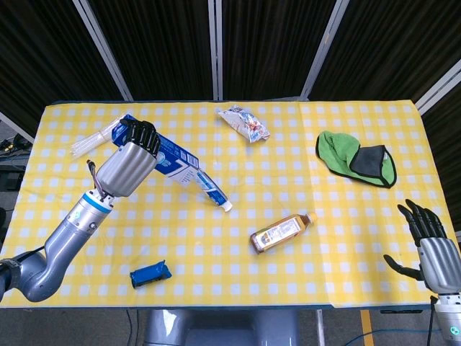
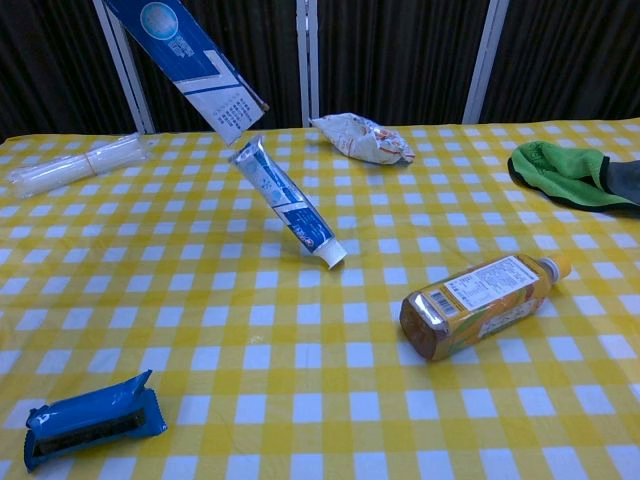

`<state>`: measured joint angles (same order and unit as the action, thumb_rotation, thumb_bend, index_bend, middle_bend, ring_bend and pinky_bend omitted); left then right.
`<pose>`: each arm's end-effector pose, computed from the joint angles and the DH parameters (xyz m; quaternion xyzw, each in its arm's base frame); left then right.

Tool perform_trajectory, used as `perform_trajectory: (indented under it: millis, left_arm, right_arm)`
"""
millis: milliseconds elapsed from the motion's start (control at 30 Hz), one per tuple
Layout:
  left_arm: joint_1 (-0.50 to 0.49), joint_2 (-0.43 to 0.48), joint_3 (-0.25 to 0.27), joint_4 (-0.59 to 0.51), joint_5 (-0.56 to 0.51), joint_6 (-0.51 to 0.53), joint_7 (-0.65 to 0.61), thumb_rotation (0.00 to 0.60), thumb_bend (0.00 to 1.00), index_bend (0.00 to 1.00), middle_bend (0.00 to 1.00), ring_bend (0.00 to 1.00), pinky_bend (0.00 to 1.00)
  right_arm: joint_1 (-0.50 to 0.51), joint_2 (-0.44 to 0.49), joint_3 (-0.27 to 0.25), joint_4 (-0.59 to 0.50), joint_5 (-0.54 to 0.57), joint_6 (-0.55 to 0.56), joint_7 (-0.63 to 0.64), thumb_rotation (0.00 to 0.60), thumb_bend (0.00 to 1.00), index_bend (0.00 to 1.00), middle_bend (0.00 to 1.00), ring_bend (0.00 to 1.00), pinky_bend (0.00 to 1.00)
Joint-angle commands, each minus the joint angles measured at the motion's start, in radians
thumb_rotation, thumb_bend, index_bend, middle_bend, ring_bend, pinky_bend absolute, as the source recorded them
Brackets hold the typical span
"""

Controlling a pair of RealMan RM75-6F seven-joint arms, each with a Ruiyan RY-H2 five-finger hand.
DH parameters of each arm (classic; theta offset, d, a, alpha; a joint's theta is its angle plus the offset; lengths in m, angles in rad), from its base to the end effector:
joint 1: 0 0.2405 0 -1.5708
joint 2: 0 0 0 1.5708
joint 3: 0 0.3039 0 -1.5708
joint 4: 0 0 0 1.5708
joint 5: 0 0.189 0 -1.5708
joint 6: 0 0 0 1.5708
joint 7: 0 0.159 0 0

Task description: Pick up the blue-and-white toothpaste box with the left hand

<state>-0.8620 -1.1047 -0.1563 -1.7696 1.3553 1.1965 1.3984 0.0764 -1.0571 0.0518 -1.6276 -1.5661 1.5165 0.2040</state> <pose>-0.0938 0.3882 0.1699 -0.7186 0.2613 -0.1813 0.6184 -0.3345 -0.1949 0.2202 0.5750 -0.4124 0.4530 0.5423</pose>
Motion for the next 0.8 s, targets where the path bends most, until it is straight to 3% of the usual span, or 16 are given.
perform_trajectory:
  millis: [33,333,600,800]
  left_arm:
    - [0.003,0.001,-0.005,-0.013,-0.006,0.009,0.003,0.6,0.45,0.47,0.29,0.32,0.38]
    - [0.055,0.015,-0.027,-0.062,-0.084,0.055,-0.091,0.6,0.45,0.47,0.29,0.32,0.38]
    - [0.129,-0.025,0.011,-0.123,-0.199,0.046,-0.264,0.6,0.45,0.46,0.28,0.32,0.38]
    - [0.183,-0.093,0.044,-0.121,-0.272,0.018,-0.433,0.6,0.41,0.34,0.18,0.22,0.33]
  right_arm:
    - [0.0,0.001,0.0,0.0,0.0,0.0,0.0,0.6,0.08,0.0,0.0,0.0,0.0]
    - [0.001,-0.001,0.0,0.0,-0.001,-0.001,-0.005,0.6,0.08,0.0,0.0,0.0,0.0]
    - [0.0,-0.004,-0.004,-0.004,-0.009,0.0,-0.02,0.6,0.08,0.0,0.0,0.0,0.0]
    - [0.0,-0.007,-0.005,-0.004,-0.009,0.0,-0.027,0.6,0.08,0.0,0.0,0.0,0.0]
